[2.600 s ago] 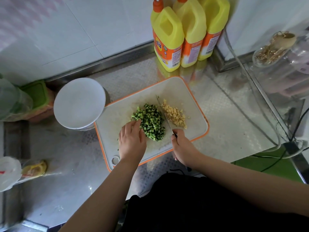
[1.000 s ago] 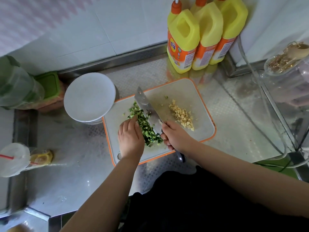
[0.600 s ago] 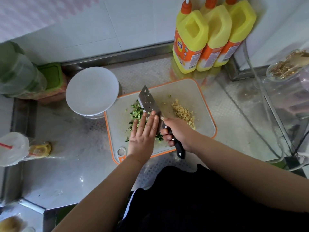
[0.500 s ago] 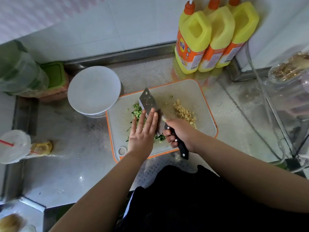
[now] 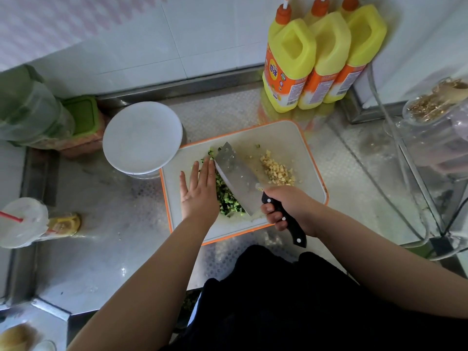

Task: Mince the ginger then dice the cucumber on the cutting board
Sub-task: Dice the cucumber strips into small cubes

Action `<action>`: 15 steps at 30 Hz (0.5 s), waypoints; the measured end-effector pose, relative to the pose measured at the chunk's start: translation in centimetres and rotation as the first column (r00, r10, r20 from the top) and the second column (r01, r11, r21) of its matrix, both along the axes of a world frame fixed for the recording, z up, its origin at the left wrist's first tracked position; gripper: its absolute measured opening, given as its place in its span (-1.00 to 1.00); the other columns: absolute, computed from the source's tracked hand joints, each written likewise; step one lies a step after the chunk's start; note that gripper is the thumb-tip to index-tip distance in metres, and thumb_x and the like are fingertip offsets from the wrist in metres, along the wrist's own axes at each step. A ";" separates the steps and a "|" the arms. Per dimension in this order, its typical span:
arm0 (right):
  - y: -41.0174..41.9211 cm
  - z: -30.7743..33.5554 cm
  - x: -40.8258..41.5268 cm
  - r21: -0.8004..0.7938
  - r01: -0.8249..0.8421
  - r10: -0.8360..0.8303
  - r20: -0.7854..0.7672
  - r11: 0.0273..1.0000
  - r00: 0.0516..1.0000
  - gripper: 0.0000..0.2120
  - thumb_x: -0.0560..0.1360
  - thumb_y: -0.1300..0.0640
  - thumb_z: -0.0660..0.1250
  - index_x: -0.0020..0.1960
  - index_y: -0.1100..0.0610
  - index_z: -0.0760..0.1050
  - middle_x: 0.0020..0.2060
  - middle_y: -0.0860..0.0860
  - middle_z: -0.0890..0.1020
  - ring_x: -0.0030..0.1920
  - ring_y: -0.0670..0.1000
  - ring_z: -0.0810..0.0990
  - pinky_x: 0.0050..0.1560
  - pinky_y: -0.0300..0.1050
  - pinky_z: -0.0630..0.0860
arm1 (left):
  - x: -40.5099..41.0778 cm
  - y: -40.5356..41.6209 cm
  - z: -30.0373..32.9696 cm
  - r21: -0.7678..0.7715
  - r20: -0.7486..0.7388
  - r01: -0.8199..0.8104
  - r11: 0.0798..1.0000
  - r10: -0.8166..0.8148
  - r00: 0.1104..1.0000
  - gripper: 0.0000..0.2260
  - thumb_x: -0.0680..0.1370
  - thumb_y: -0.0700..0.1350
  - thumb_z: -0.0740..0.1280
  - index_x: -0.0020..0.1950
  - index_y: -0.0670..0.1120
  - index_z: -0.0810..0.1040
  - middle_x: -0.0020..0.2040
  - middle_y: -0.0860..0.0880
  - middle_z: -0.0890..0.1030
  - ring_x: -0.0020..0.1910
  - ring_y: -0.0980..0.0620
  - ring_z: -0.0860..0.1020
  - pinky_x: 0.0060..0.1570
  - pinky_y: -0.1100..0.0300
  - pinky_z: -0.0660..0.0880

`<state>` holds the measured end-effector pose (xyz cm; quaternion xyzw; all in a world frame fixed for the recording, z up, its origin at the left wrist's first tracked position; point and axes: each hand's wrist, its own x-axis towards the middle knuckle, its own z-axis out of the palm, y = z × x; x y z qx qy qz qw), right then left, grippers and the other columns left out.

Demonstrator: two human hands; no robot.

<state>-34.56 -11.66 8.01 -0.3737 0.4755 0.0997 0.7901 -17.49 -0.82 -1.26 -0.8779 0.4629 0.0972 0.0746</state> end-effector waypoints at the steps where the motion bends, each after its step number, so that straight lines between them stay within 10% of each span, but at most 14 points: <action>1: -0.1 0.1 -0.5 -0.011 0.001 -0.001 0.001 1.000 1.000 -0.76 0.63 0.05 0.04 -0.19 0.08 0.19 -0.41 -0.03 0.31 -0.47 -0.08 0.17 -0.50 -0.26 0.08 | 0.3 0.0 0.3 -0.020 -0.029 -0.021 1.000 0.020 0.999 -0.33 0.56 -0.22 0.05 0.58 -0.08 -0.24 0.61 0.04 -0.14 0.57 -0.01 -0.21 0.49 -0.16 -0.28; 7: -0.3 -0.1 -2.4 -0.184 -0.017 0.014 -0.016 0.983 1.000 -0.77 0.64 0.07 0.05 -0.18 0.09 0.26 -0.42 -0.01 0.37 -0.49 -0.05 0.23 -0.49 -0.24 0.15 | 1.4 0.9 1.1 -0.362 -0.158 -0.176 0.915 0.126 0.979 -0.44 0.61 0.14 -0.12 0.23 -0.05 0.61 0.22 0.01 0.61 0.40 -0.06 0.37 0.48 -0.04 0.00; 15: 0.0 -0.7 0.5 -0.334 0.086 -0.078 0.036 0.939 0.996 -0.82 0.64 0.21 0.04 -0.13 0.16 0.28 -0.28 0.09 0.34 -0.36 0.01 0.32 -0.39 -0.09 0.36 | 1.1 1.1 0.3 -0.449 -0.147 -0.171 0.877 0.116 0.982 -0.70 0.62 -0.14 0.17 0.29 -0.14 0.55 0.07 -0.11 0.64 0.16 -0.15 0.52 0.32 -0.09 0.30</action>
